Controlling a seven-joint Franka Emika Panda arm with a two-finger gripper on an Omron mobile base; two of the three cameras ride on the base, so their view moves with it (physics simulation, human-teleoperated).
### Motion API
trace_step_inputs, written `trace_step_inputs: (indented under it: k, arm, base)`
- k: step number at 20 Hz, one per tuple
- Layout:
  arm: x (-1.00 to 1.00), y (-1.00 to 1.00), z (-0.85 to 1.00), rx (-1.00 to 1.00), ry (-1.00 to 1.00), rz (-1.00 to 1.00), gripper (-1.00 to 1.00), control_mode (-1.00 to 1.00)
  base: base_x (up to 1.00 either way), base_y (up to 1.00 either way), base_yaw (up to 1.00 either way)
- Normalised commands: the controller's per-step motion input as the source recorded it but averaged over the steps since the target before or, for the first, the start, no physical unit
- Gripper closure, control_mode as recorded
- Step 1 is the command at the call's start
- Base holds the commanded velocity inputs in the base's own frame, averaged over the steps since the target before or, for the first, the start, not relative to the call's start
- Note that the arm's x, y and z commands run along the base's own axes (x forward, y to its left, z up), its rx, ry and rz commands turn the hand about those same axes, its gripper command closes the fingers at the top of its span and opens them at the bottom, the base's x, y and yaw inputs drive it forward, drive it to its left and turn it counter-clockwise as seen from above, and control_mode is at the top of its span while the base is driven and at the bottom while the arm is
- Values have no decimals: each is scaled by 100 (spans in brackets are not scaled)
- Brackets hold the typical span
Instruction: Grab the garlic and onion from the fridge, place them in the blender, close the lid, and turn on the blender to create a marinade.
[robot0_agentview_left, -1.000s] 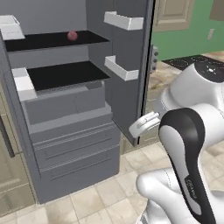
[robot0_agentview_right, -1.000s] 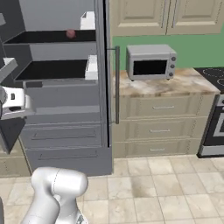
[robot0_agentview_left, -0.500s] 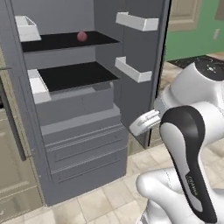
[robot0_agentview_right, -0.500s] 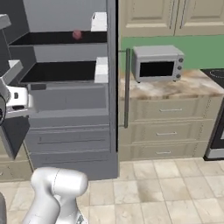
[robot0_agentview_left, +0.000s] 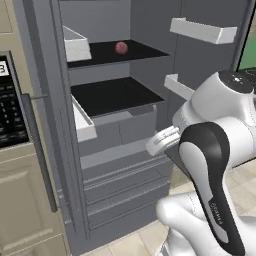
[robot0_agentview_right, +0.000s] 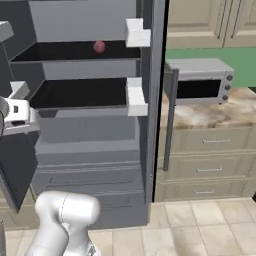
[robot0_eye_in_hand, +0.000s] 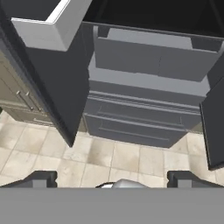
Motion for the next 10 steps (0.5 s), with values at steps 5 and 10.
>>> trace_step_inputs:
  k: [5,10]
  arm:
    - [0,0,0,0,0,0,-100,100]
    - [0,0,0,0,0,0,-100,100]
  base:
    - [70,0,0]
    - [65,0,0]
